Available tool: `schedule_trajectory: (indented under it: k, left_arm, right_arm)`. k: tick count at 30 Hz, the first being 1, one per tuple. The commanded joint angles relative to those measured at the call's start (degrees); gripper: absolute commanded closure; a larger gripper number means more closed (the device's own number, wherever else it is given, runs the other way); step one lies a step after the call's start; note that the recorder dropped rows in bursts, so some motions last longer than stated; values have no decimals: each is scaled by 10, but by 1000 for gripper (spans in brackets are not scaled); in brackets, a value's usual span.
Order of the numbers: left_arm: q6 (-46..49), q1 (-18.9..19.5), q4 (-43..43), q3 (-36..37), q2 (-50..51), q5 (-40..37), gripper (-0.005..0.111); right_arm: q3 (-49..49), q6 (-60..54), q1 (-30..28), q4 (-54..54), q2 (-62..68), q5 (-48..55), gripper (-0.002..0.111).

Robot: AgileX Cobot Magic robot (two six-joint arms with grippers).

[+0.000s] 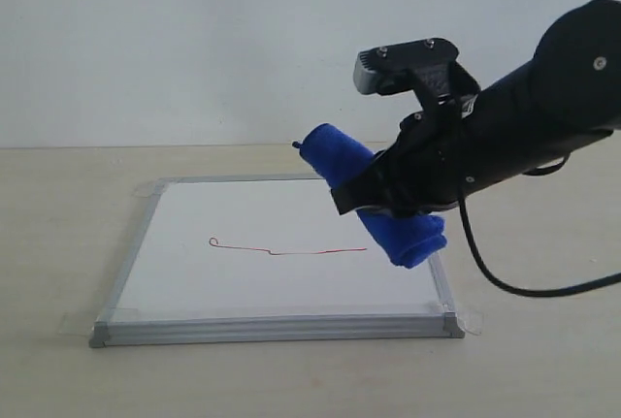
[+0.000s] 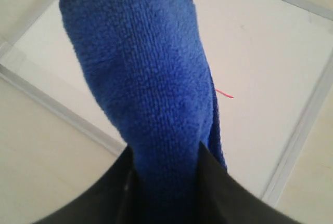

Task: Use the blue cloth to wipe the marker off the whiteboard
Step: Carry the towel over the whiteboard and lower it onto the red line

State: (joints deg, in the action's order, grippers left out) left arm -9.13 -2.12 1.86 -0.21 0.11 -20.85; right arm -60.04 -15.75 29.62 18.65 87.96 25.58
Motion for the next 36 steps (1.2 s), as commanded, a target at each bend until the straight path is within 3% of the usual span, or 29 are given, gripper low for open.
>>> schedule_trajectory:
  k: [1,10,20,36]
  left_arm:
    - [-4,-1,3,2,-1,3,103]
    - [-4,-1,3,2,-1,3,103]
    - [-4,-1,3,2,-1,3,103]
    - [-4,-1,3,2,-1,3,103]
  right_arm:
    - [-28,7,-39,-17,15,37,108]
    - [-50,7,-65,-71,102,0,108]
    - [-162,7,-65,-123,254,-7,108]
    - [-192,20,-65,-141,318,-80,108]
